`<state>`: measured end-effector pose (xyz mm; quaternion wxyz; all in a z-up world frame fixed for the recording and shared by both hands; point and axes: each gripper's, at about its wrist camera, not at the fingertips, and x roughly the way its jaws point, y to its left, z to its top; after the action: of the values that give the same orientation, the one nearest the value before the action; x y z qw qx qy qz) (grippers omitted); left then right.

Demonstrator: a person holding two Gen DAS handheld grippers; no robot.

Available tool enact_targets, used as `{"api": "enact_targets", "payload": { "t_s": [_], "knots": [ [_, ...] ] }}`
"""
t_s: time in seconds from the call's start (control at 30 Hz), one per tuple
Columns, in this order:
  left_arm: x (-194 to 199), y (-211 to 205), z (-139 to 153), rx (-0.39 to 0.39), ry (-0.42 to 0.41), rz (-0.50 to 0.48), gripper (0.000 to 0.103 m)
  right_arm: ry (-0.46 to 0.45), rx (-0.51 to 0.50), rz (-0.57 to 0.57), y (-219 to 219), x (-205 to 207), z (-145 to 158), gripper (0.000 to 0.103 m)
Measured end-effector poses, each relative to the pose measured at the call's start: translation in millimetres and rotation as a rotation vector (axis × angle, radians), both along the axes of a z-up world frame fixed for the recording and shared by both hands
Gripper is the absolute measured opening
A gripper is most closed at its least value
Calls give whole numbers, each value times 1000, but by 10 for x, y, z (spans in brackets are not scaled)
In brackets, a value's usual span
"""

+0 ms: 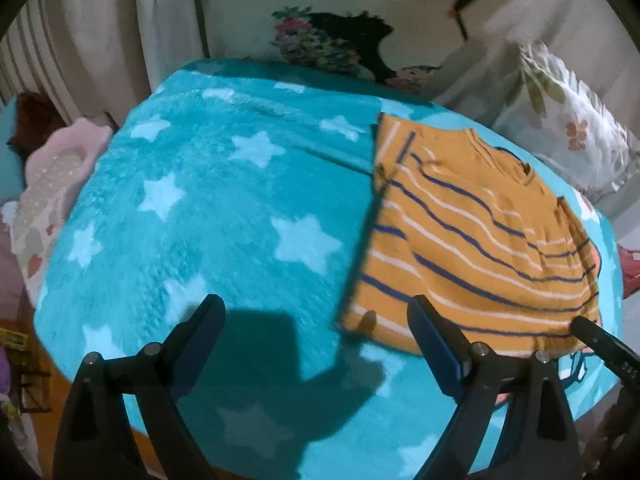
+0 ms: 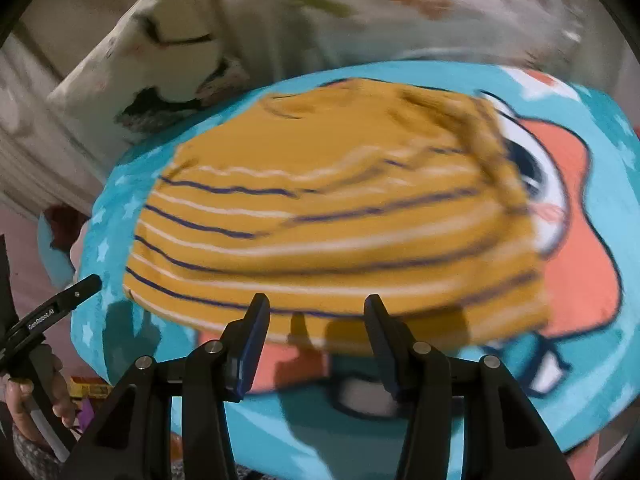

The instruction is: Fold small clothes

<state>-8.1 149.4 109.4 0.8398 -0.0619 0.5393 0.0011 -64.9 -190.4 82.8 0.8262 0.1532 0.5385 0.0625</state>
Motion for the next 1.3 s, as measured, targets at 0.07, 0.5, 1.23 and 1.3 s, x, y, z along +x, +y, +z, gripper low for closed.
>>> {"api": "enact_targets", "payload": {
  "t_s": [0.07,0.5,1.23,1.3],
  "knots": [
    [78,107,-30,-18,12,-16,92,5,-3,21,253,162,9,53],
    [369,835,-179,23,50,-25,86,66,-103,181,1867,979,-89,59],
    [215,1277,792,222,-124,51,86,122,-457,196,2680,1456,-507,74],
    [210,1269,832,232,-137,49,86,120,-480,203,2719,1452,-525,74]
  ]
}}
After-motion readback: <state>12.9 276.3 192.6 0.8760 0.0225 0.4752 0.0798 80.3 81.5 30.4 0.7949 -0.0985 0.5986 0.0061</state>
